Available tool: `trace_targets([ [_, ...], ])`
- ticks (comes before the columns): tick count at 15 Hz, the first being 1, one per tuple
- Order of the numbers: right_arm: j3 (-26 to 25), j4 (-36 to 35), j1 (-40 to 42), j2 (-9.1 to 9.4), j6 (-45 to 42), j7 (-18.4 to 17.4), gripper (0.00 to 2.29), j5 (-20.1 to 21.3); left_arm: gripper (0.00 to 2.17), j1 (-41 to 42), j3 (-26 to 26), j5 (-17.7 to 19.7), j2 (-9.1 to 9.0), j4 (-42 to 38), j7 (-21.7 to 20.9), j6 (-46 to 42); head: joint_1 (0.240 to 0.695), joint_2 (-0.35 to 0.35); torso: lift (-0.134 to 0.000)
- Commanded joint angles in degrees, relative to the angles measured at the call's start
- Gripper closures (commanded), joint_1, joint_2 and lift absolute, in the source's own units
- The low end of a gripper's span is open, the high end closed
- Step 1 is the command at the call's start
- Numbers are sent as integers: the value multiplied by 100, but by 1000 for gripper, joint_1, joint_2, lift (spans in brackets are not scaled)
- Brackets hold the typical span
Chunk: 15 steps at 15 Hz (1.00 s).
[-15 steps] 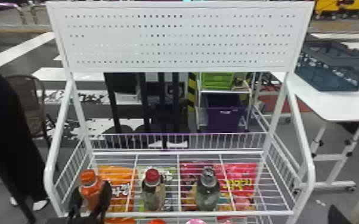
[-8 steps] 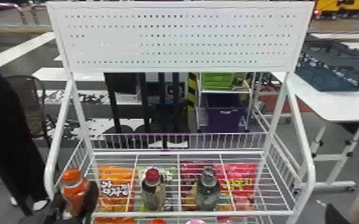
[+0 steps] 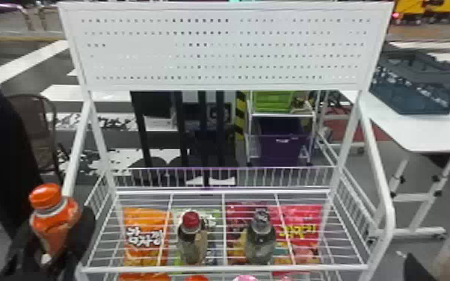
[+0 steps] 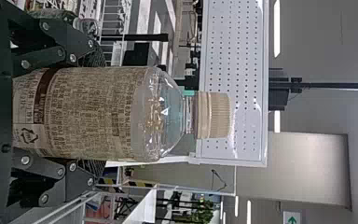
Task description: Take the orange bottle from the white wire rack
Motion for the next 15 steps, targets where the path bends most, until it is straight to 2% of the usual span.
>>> trace_targets([
  [1, 1, 7, 26, 5, 0, 0, 1160, -23, 2057, 373, 69, -189, -7, -571, -20, 577, 499, 0, 0],
  [3, -8, -10, 34, 5, -18, 0, 1160, -32, 2057, 602, 60, -339, -42, -711, -29, 542, 499, 0, 0],
  [15, -8, -28, 140, 5, -176, 0, 1160, -32, 2057, 681, 60, -356, -60, -790, 6, 454, 499, 0, 0],
])
